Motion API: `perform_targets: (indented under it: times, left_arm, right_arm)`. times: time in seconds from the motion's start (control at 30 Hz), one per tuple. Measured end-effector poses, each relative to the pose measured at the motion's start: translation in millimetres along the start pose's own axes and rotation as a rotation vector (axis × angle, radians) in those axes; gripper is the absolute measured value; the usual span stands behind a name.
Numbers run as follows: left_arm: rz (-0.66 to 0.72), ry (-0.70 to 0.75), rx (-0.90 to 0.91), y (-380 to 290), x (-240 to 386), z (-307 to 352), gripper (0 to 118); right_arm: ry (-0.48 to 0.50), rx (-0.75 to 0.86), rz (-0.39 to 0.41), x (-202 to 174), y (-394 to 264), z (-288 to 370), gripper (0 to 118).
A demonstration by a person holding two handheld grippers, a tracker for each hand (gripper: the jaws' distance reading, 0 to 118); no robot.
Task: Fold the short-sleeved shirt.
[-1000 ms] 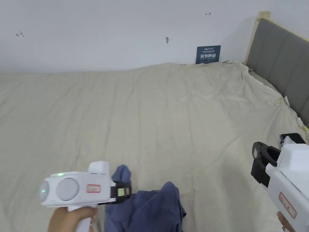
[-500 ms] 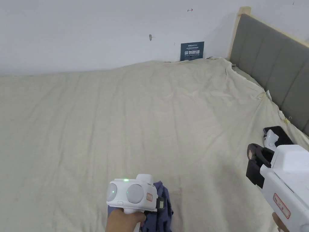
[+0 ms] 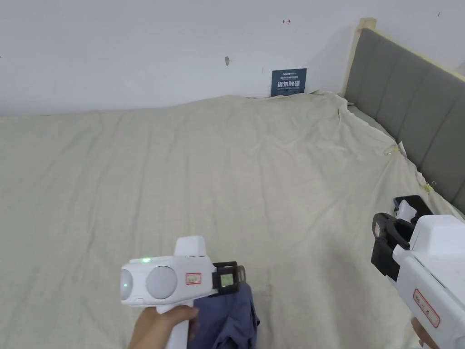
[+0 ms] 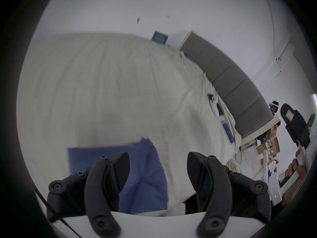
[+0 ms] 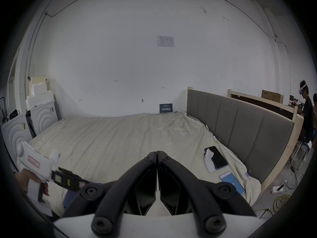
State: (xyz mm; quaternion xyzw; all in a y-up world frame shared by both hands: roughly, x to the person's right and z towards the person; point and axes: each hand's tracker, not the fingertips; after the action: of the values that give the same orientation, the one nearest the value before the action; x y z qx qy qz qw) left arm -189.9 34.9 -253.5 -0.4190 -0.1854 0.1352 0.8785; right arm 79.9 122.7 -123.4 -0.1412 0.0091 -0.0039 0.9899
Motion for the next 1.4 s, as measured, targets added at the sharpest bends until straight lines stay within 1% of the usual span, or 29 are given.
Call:
perform_targets:
  times: [0.1,0.13,0.17,0.2,0.23,0.27,0.33,0.4,0.43,0.47,0.5,0.6,0.8,0.87,0.93,1.0,1.13,1.23,1.4]
  left_arm:
    - [-0.081,0.085,0.117,0.9,-10.8,23.8,76]
    - [-0.101,0.113,0.15,-1.2,-15.0,28.7,74]
    - [-0.107,0.14,0.178,-4.0,-19.8,32.2,70]
    - [-0.116,0.15,0.199,-7.3,-24.2,34.4,56]
    - [-0.139,0.156,0.224,-12.4,-27.7,34.8,29]
    - [-0.152,0.16,0.245,-17.7,-31.9,33.9,13]
    - [-0.172,0.175,0.243,-28.1,-38.3,28.5,1]
    - [-0.175,0.182,0.253,-39.7,-43.8,21.2,0]
    - [-0.171,0.189,0.257,-45.3,-44.9,17.7,0]
    - [-0.165,0.192,0.259,-51.6,-46.6,14.0,0]
    - [-0.164,0.196,0.26,-56.5,-46.6,10.3,0]
    - [-0.152,0.198,0.231,-71.0,-44.4,-4.5,0]
    - [-0.181,0.177,0.168,-96.8,-26.9,-44.1,0]
    - [-0.208,0.169,0.148,-105.5,-18.4,-57.6,0]
    - [-0.229,0.159,0.131,-111.8,-7.9,-66.2,0]
    - [-0.225,0.119,0.114,-118.4,1.0,-73.4,0]
    - [-0.269,0.11,0.085,-132.4,22.7,-87.2,0]
    - [-0.252,0.103,0.087,-134.5,32.8,-91.0,0]
    - [-0.206,0.093,0.089,-132.6,32.7,-91.9,0]
  right_arm:
    - [0.002,0.013,0.001,-3.5,3.2,2.4,0]
    - [0.005,0.015,0.001,-5.0,3.9,3.0,0]
    - [0.007,0.018,0.001,-5.7,4.2,3.3,0]
    - [0.007,0.02,0.002,-6.8,4.3,3.7,0]
    - [0.009,0.02,0.003,-8.2,4.3,4.2,0]
    - [0.011,0.02,0.003,-9.6,4.0,4.5,0]
    - [0.013,0.018,0.005,-9.5,3.8,4.5,0]
    - [0.015,0.014,0.007,-9.5,3.6,4.5,0]
    - [0.014,0.012,0.007,27.3,10.7,-1.7,0]
    - [0.012,0.01,0.003,51.5,15.2,-5.7,0]
    - [0.009,0.01,-0.001,55.4,15.7,-6.4,0]
    - [0.0,0.006,-0.009,56.1,15.9,-3.5,0]
    - [-0.013,-0.012,-0.014,63.2,12.6,-3.1,0]
    - [-0.022,-0.015,-0.013,77.2,3.9,-9.9,0]
    - [-0.032,-0.015,-0.011,83.7,2.3,-10.3,0]
    - [-0.04,-0.018,-0.01,85.1,1.6,-11.1,0]
    - [-0.052,-0.022,-0.016,88.9,-0.8,-8.6,0]
    - [-0.058,-0.022,-0.013,91.7,-0.9,-7.4,0]
    - [-0.063,-0.016,-0.015,95.5,0.1,-3.5,0]
